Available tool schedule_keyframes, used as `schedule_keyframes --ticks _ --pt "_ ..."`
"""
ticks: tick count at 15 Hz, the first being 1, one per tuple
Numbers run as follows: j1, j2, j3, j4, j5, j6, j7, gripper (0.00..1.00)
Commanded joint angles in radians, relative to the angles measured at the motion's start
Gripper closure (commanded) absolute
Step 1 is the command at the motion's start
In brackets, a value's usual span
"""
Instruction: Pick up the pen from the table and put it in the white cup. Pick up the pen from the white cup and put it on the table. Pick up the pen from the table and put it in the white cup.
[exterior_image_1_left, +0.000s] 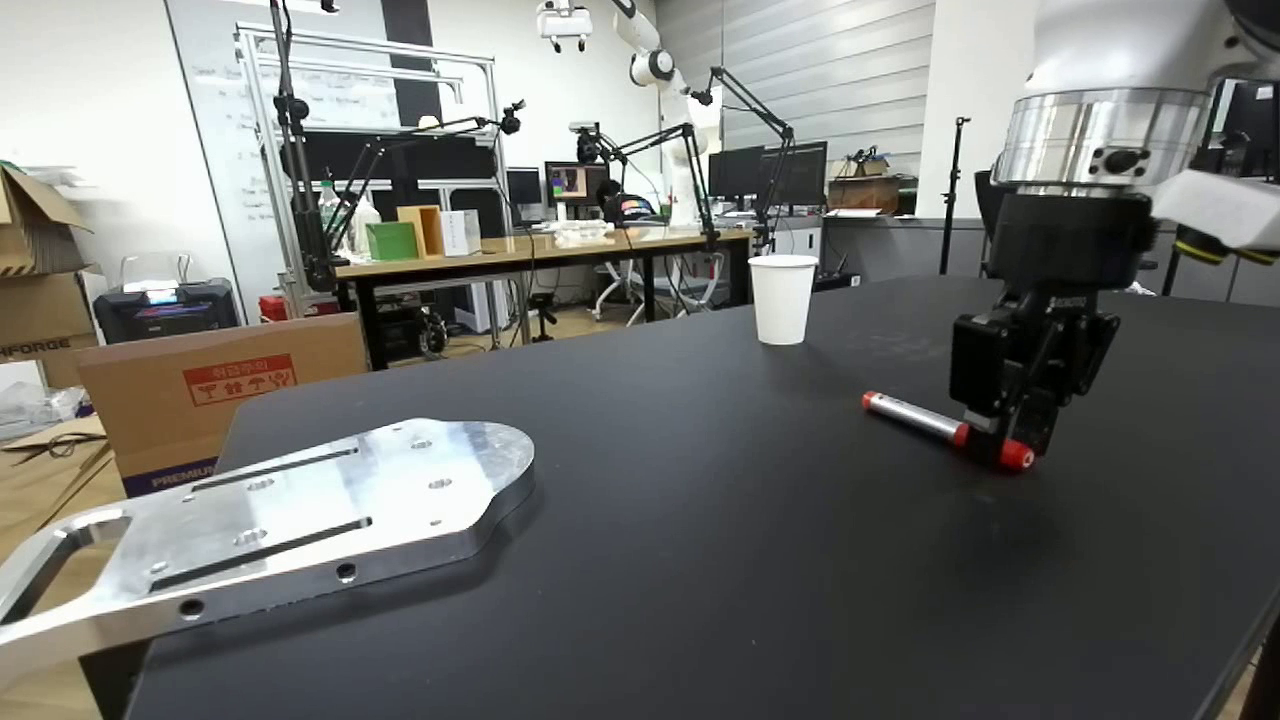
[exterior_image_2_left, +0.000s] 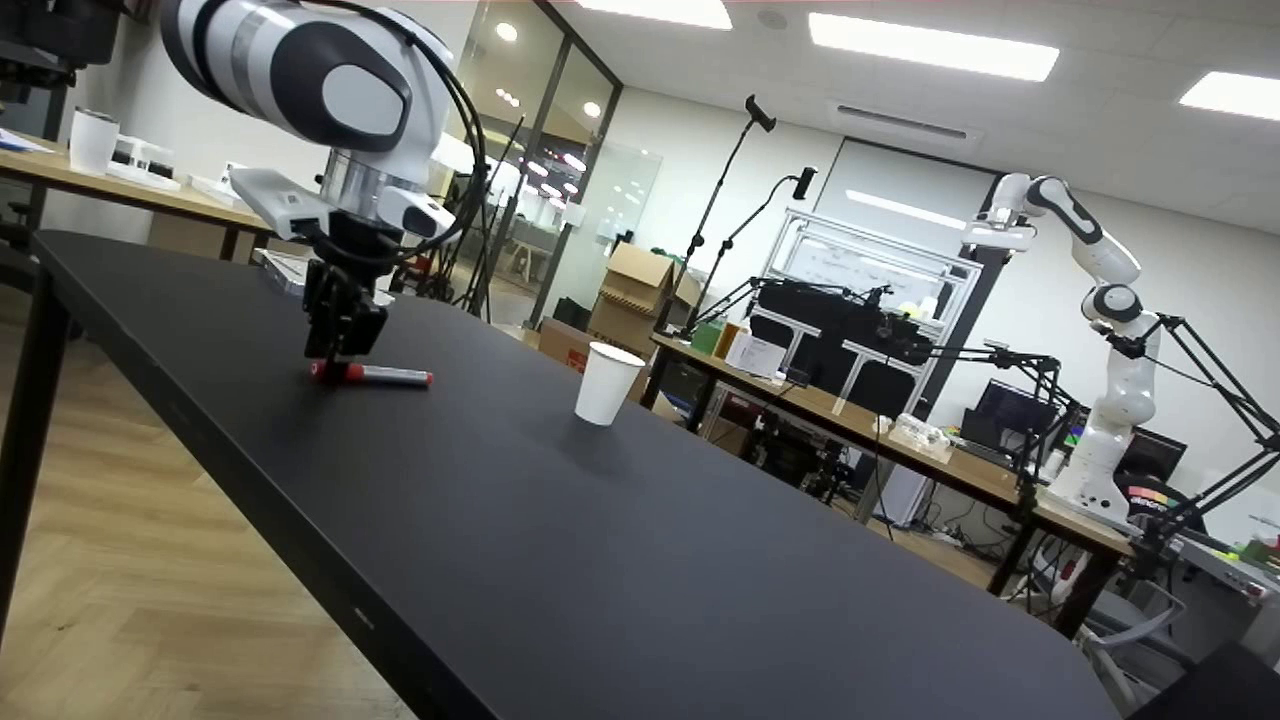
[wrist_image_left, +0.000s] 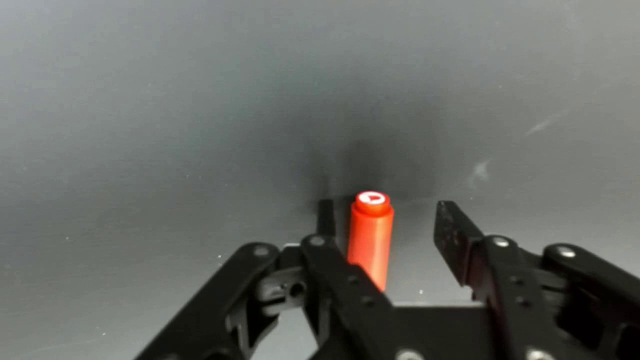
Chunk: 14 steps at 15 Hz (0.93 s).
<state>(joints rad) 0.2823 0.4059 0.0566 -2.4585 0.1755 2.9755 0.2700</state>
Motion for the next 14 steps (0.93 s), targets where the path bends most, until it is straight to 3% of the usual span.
schedule_keyframes --ticks 1,4,14 --pt "0.019 -0.051 -0.023 -0.003 -0.021 -0.044 0.052 0.14" --pt "-0.007 -0.038 -0.013 0.045 -0.011 -0.076 0.046 0.00" --pt "-0.023 0.096 -0.042 0.258 -0.021 -0.191 0.068 0.00"
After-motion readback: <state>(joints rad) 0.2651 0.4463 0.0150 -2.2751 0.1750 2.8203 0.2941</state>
